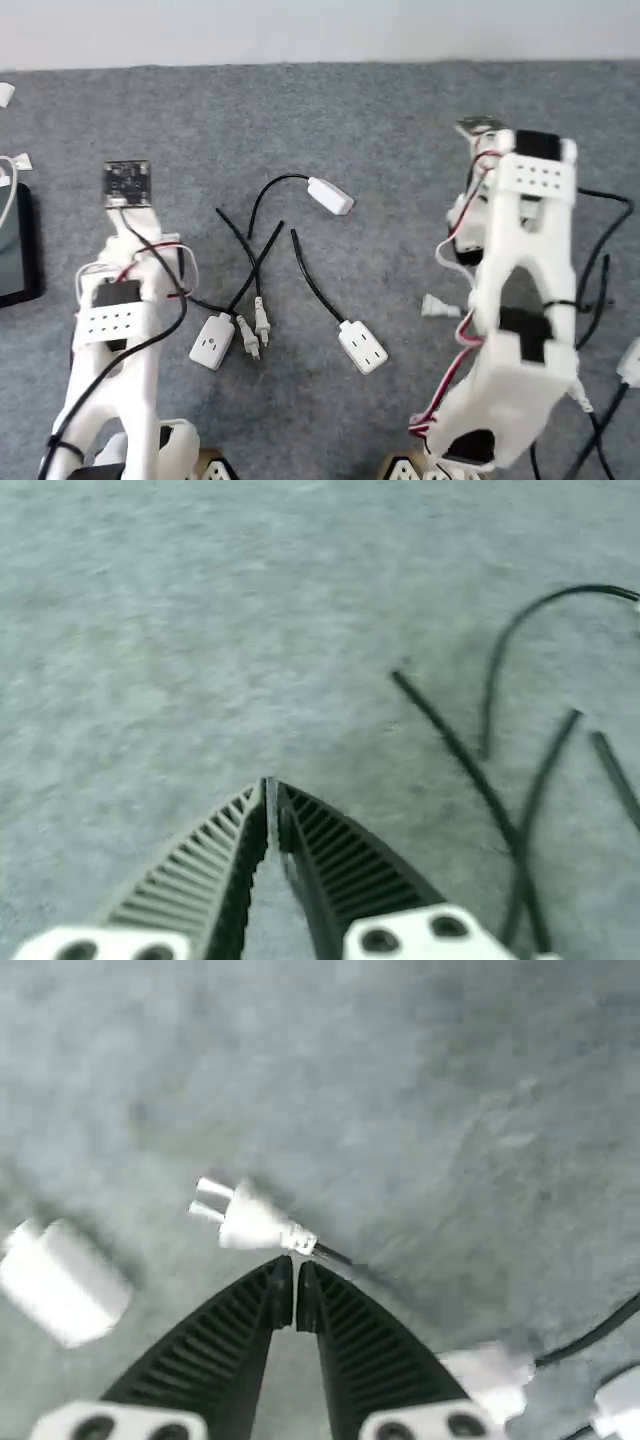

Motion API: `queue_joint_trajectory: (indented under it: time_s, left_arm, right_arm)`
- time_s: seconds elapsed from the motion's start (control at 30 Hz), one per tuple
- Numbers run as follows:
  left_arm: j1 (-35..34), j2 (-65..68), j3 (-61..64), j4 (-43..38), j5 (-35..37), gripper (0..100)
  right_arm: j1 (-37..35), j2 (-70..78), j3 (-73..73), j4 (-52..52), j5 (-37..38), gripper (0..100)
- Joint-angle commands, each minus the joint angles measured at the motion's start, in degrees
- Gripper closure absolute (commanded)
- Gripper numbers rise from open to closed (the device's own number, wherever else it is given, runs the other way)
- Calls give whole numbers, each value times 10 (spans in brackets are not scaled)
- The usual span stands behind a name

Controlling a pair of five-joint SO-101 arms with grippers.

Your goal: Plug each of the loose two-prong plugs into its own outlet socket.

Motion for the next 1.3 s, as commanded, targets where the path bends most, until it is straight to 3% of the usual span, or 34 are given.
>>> queue_joint_trajectory:
  time_s: [0.0,0.1,0.17,0.37,0.5,0.6,0.73,0.83,0.97,1.1,1.27]
  left_arm:
    - [52,-18,7,-8,5,985]
    - [96,-18,15,4,31,985]
    - [114,-18,13,25,82,984]
    - [220,-21,1,125,202,868]
    - [334,-18,-28,185,328,776]
    - [413,-18,-31,189,409,769]
    - [448,-18,-30,185,431,769]
    - [474,-18,-29,186,488,769]
    - [526,-6,-28,168,547,769]
    - [532,97,-51,124,549,769]
    - [530,263,-166,168,550,768]
  right_arm:
    - [35,29,-104,-5,5,925]
    - [41,38,-155,22,4,794]
    - [40,35,-169,47,-7,763]
    - [49,-6,-113,54,-135,996]
    - [47,-36,-42,31,-187,988]
    - [42,-59,42,-30,-220,989]
    - [4,-78,174,-153,-236,987]
    - [-18,-84,237,-220,-230,983]
    - [-17,-84,244,-221,-229,983]
    - [-17,-84,244,-214,-229,983]
    - [-20,-80,244,-214,-219,985]
